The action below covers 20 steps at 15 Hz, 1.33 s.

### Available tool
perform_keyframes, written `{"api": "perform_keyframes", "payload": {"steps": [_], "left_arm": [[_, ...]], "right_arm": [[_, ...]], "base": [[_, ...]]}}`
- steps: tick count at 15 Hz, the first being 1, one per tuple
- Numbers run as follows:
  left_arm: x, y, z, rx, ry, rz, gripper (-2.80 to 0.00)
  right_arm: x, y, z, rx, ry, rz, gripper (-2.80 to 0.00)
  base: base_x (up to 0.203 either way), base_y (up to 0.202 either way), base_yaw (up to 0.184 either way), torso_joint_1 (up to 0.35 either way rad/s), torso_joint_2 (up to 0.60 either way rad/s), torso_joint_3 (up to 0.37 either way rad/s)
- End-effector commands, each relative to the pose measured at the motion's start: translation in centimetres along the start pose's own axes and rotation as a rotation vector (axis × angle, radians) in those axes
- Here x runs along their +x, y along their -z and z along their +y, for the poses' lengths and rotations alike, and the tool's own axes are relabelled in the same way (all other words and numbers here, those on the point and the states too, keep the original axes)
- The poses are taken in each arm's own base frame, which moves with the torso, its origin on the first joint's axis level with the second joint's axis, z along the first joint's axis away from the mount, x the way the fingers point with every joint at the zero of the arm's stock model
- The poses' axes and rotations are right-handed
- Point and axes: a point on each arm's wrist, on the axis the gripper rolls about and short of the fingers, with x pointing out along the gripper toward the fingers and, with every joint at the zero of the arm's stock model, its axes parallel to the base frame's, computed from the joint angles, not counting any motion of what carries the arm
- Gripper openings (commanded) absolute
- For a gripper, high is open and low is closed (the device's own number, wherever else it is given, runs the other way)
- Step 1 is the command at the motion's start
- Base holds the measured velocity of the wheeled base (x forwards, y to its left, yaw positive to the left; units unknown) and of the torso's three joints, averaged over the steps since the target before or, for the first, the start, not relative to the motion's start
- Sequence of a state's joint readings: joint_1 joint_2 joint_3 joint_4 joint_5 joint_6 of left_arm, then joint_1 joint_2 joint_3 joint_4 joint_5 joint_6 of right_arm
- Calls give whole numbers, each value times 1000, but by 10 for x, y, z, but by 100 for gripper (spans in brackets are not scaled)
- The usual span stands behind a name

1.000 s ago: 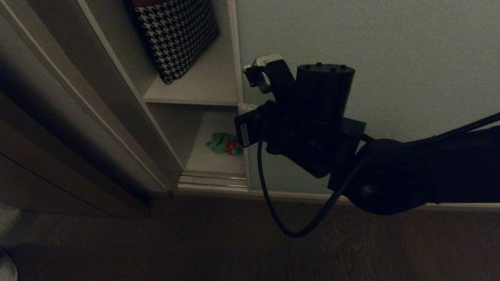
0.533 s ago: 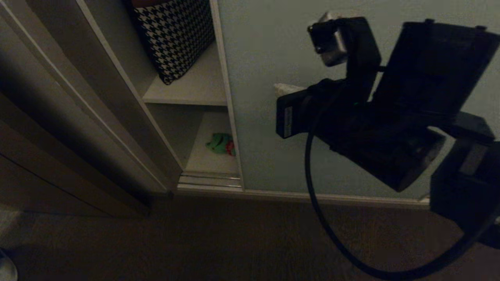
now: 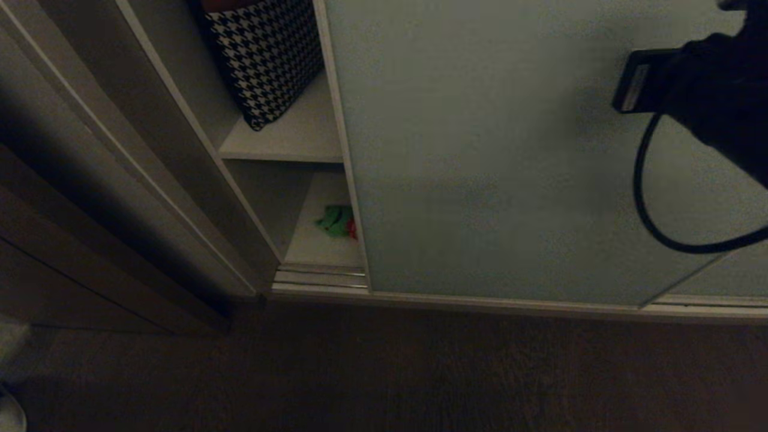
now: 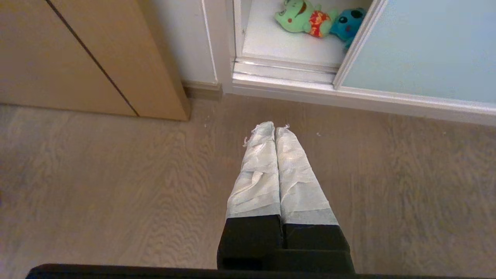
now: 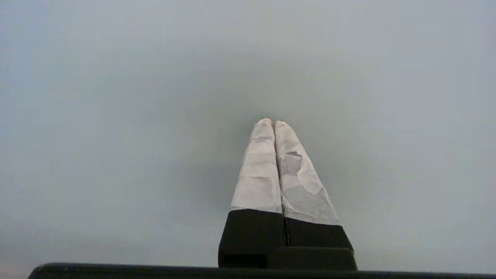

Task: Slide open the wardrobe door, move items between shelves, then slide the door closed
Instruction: Close the door

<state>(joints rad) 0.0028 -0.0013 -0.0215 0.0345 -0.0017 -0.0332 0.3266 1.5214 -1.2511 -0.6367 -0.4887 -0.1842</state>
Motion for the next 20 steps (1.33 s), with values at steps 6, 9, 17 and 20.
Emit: {"api": "perform_keyframes", "payload": {"steps": [6, 9, 17, 20], "left_arm": [[0, 0, 0, 0, -1, 2, -280], [0, 0, 0, -1, -1, 2, -280], [0, 0, 0, -1, -1, 2, -280], [0, 0, 0, -1, -1, 2, -280]], "right_arm": [[-85, -81, -123, -127, 399, -206, -280], [-104, -87, -135, -195, 467, -199, -280], [-119, -65, -244, -419, 1145, -47, -280], [-110, -39, -290, -397, 1201, 52, -280]], "base": [[0, 0, 0, 0, 0, 0], [0, 0, 0, 0, 0, 0], [0, 0, 0, 0, 0, 0], [0, 0, 0, 0, 0, 0]]}}
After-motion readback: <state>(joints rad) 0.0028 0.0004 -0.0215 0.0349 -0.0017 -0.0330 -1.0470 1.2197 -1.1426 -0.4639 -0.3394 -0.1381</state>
